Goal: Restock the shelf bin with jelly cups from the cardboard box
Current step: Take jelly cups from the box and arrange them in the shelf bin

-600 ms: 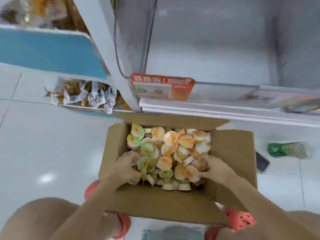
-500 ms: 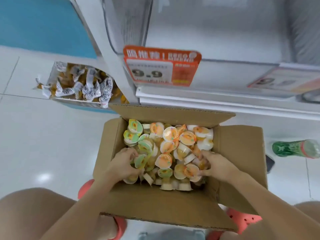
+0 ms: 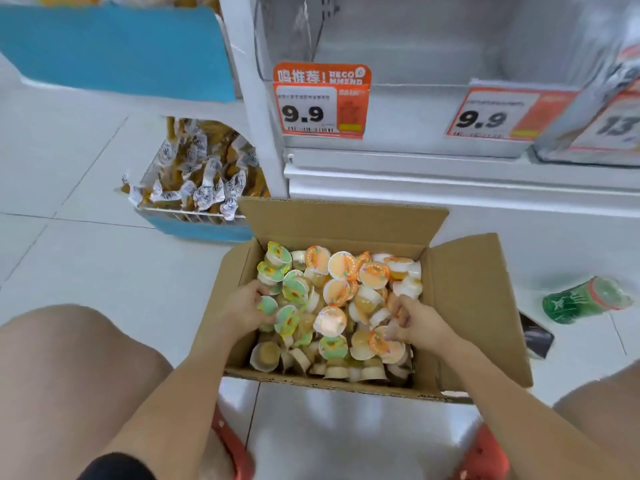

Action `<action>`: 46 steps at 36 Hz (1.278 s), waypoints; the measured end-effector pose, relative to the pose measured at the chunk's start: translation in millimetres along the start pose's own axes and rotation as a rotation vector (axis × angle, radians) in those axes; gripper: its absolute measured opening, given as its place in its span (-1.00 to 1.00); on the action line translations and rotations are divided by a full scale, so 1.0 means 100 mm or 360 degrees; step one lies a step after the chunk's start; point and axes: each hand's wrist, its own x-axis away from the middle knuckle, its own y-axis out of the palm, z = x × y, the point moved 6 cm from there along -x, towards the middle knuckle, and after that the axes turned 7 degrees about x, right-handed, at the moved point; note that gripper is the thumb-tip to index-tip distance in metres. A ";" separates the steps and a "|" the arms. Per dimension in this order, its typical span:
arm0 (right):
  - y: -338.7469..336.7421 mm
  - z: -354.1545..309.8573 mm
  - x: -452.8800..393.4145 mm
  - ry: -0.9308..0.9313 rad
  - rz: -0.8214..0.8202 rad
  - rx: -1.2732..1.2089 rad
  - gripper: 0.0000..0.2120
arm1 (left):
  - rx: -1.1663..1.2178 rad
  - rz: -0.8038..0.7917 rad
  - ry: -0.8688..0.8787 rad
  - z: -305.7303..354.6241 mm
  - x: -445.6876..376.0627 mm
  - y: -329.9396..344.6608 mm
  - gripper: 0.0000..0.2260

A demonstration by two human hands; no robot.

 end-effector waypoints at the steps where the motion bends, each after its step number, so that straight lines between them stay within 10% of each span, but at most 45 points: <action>1: 0.02 0.00 0.04 -0.0005 0.0012 -0.0002 -0.62 | -0.0023 0.0016 0.0011 0.01 0.03 -0.02 -0.56; 18: 0.37 -1.30 -0.65 -0.0736 -0.0124 0.0550 -0.43 | -0.0478 -0.0760 0.0156 0.08 -0.21 0.39 -0.44; 29: 0.83 -1.36 -1.30 -0.0809 -0.0283 0.0724 -0.21 | -0.0966 -0.0667 0.0485 -0.16 -0.46 0.64 -0.49; 46: 0.87 -1.43 -1.13 -0.0716 0.0077 0.0417 -0.51 | -0.0070 -0.0239 0.0097 0.00 -0.23 0.11 -0.54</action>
